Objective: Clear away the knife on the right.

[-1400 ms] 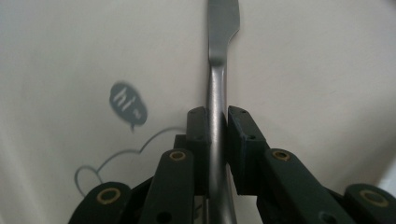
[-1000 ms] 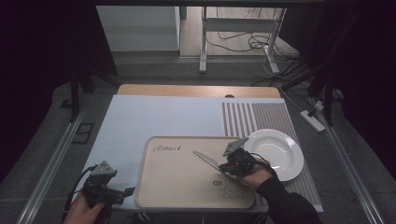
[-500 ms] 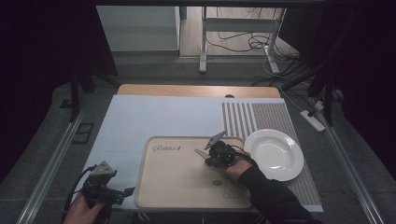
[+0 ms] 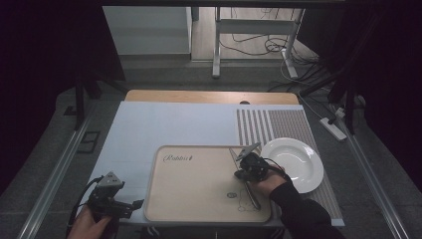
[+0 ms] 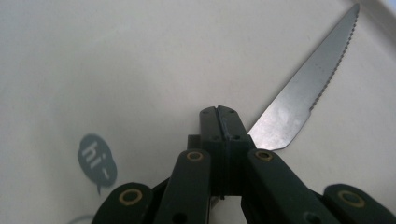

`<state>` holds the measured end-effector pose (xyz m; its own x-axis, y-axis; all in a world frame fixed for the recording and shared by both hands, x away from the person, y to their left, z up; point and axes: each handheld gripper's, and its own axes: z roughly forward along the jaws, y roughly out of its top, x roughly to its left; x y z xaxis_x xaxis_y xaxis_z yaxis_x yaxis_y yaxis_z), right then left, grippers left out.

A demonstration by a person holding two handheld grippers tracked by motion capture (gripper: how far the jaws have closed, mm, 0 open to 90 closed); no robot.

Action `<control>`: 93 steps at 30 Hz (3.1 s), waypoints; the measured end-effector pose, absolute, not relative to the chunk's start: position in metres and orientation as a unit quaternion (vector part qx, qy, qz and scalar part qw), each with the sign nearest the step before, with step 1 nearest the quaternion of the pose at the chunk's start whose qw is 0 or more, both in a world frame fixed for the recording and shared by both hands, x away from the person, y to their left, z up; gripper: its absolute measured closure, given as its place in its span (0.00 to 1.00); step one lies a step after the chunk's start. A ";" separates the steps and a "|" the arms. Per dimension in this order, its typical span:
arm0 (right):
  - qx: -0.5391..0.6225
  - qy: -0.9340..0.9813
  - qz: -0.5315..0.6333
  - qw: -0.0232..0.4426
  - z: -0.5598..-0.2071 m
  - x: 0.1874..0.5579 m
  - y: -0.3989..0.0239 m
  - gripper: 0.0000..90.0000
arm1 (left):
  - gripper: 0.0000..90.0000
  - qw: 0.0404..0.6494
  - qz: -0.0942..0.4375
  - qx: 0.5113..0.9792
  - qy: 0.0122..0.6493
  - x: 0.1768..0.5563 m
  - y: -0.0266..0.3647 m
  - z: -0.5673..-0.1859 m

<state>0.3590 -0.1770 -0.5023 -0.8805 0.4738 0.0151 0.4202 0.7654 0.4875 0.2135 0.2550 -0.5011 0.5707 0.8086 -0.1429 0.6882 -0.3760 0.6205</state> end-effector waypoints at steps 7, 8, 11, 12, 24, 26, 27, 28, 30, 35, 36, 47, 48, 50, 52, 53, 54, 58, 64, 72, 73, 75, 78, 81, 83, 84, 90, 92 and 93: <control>0.255 0.934 0.243 0.065 -0.501 0.356 -0.195 1.00 | 0.04 0.325 0.093 0.824 0.454 0.214 0.255 -0.501; 0.258 0.933 0.242 0.066 -0.501 0.356 -0.198 1.00 | 0.04 0.325 0.093 0.824 0.454 0.214 0.255 -0.501; 0.266 0.931 0.242 0.069 -0.501 0.355 -0.204 1.00 | 0.04 0.326 0.092 0.824 0.454 0.214 0.255 -0.501; 0.267 0.930 0.242 0.070 -0.501 0.354 -0.206 1.00 | 0.04 0.326 0.092 0.824 0.454 0.214 0.255 -0.501; 0.288 0.922 0.246 0.076 -0.500 0.350 -0.225 1.00 | 0.04 0.326 0.091 0.824 0.455 0.214 0.255 -0.501; 0.292 0.922 0.244 0.077 -0.500 0.350 -0.224 1.00 | 0.04 0.326 0.091 0.824 0.455 0.214 0.255 -0.501; 0.295 0.921 0.243 0.077 -0.500 0.350 -0.223 1.00 | 0.04 0.326 0.091 0.823 0.455 0.214 0.255 -0.501; 0.297 0.920 0.242 0.078 -0.500 0.350 -0.223 1.00 | 0.04 0.326 0.091 0.824 0.455 0.214 0.255 -0.501; 0.298 0.921 0.239 0.080 -0.499 0.350 -0.222 1.00 | 0.04 0.325 0.091 0.824 0.455 0.214 0.255 -0.501; 0.303 0.914 0.258 0.078 -0.495 0.348 -0.219 0.93 | 0.04 0.327 0.090 0.823 0.456 0.214 0.256 -0.501; 0.303 0.913 0.261 0.077 -0.494 0.348 -0.219 0.90 | 0.04 0.327 0.090 0.823 0.456 0.214 0.256 -0.501; 0.309 0.902 0.289 0.089 -0.485 0.344 -0.212 0.58 | 0.04 0.329 0.090 0.822 0.456 0.214 0.256 -0.501; 0.312 0.900 0.293 0.089 -0.484 0.343 -0.212 0.55 | 0.04 0.329 0.090 0.822 0.457 0.214 0.256 -0.501; 0.313 0.897 0.297 0.093 -0.482 0.343 -0.212 0.49 | 0.04 0.329 0.090 0.822 0.456 0.214 0.256 -0.501; 0.315 0.894 0.303 0.097 -0.480 0.341 -0.212 0.44 | 0.04 0.329 0.090 0.822 0.456 0.214 0.256 -0.501; 0.315 0.893 0.305 0.100 -0.479 0.341 -0.212 0.41 | 0.04 0.329 0.090 0.822 0.457 0.214 0.256 -0.501; 0.316 0.892 0.306 0.103 -0.478 0.340 -0.212 0.38 | 0.04 0.329 0.090 0.822 0.456 0.214 0.256 -0.501; 0.317 0.889 0.311 0.115 -0.475 0.337 -0.213 0.28 | 0.04 0.329 0.090 0.822 0.456 0.214 0.256 -0.501; 0.328 0.885 0.308 0.123 -0.479 0.337 -0.216 0.12 | 0.04 0.329 0.090 0.822 0.456 0.214 0.256 -0.501; 0.322 0.882 0.323 0.120 -0.478 0.337 -0.223 0.03 | 0.04 0.328 0.090 0.823 0.455 0.214 0.256 -0.501; 0.321 0.881 0.325 0.120 -0.478 0.336 -0.224 0.02 | 0.04 0.328 0.090 0.823 0.455 0.214 0.256 -0.501; 0.320 0.881 0.328 0.120 -0.478 0.336 -0.226 0.01 | 0.04 0.328 0.090 0.823 0.455 0.214 0.256 -0.501; 0.322 0.880 0.328 0.120 -0.478 0.336 -0.230 0.00 | 0.04 0.328 0.089 0.823 0.455 0.214 0.256 -0.501; 0.327 0.877 0.329 0.122 -0.479 0.335 -0.234 0.00 | 0.04 0.329 0.089 0.822 0.455 0.214 0.256 -0.501; 0.331 0.875 0.331 0.123 -0.479 0.334 -0.238 0.00 | 0.04 0.330 0.088 0.822 0.456 0.214 0.256 -0.501; 0.332 0.875 0.331 0.123 -0.479 0.333 -0.239 0.00 | 0.04 0.330 0.088 0.822 0.456 0.214 0.256 -0.501; 0.337 0.873 0.324 0.140 -0.479 0.328 -0.247 0.00 | 0.04 0.331 0.087 0.822 0.456 0.214 0.256 -0.501; 0.342 0.870 0.326 0.140 -0.479 0.327 -0.250 0.00 | 0.04 0.331 0.087 0.822 0.456 0.214 0.256 -0.501; 0.343 0.870 0.325 0.141 -0.479 0.326 -0.252 0.00 | 0.04 0.331 0.087 0.822 0.456 0.214 0.256 -0.501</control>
